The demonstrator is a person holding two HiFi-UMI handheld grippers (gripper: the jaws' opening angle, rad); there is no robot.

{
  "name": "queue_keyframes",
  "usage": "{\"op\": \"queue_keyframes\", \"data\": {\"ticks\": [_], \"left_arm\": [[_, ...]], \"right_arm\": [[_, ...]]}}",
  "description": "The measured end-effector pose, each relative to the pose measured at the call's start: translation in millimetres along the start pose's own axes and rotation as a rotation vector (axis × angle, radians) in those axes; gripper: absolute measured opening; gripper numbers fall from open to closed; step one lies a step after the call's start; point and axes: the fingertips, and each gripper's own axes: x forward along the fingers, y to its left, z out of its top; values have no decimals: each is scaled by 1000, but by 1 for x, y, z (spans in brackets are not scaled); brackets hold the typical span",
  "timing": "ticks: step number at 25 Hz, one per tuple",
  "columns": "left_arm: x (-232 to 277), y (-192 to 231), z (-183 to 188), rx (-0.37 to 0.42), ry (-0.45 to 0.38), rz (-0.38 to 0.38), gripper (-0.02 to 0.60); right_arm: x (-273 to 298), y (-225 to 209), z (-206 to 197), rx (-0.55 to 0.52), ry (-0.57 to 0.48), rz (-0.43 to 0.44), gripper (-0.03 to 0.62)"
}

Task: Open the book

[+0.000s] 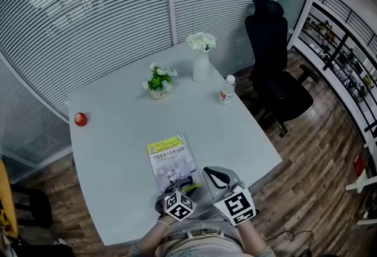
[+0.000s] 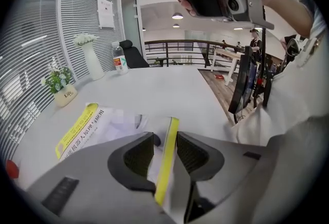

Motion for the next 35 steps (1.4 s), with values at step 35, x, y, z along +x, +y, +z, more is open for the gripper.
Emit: {"op": "queue_keyframes", "data": {"ticks": [35], "left_arm": [[-38, 35, 10, -279, -250, 64, 7]], "right_arm": [[14, 7, 2, -5, 1, 16, 0]]}}
